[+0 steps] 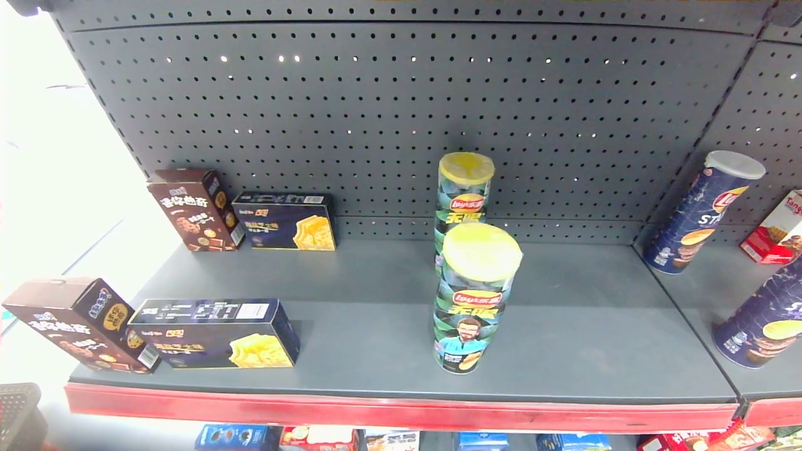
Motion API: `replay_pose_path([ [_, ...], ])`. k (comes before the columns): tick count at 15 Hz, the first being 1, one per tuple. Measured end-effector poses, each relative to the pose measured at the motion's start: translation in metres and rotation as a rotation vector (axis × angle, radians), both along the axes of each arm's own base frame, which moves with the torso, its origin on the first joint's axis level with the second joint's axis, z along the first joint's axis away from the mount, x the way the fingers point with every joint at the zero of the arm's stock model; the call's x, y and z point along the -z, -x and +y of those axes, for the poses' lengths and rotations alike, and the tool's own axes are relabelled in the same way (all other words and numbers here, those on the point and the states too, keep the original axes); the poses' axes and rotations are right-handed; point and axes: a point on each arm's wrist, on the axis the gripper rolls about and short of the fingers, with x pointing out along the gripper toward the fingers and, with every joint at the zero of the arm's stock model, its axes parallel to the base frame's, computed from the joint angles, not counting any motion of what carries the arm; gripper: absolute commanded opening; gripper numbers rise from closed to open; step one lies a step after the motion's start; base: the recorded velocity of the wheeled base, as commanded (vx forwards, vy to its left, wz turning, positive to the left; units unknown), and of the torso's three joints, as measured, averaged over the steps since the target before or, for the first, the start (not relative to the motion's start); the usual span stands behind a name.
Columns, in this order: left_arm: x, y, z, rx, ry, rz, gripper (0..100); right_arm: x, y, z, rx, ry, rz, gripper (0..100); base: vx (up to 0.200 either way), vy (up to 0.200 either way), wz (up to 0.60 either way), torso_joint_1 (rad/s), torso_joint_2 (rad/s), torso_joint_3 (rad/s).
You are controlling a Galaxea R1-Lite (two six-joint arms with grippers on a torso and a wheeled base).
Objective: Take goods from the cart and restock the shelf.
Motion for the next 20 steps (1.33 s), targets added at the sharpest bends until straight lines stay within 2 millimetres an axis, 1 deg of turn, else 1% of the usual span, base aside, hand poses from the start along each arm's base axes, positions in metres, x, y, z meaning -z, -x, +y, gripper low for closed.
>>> replay_pose_path([
  [20, -0.0003, 0.0000, 0.0000, -0.001, 0.005, 0.000, 100, 0.0000, 0.0000, 0.0000, -0.002, 0.002, 0.000, 100, 0.000, 0.000, 0.00, 0.000, 0.00, 0.000],
])
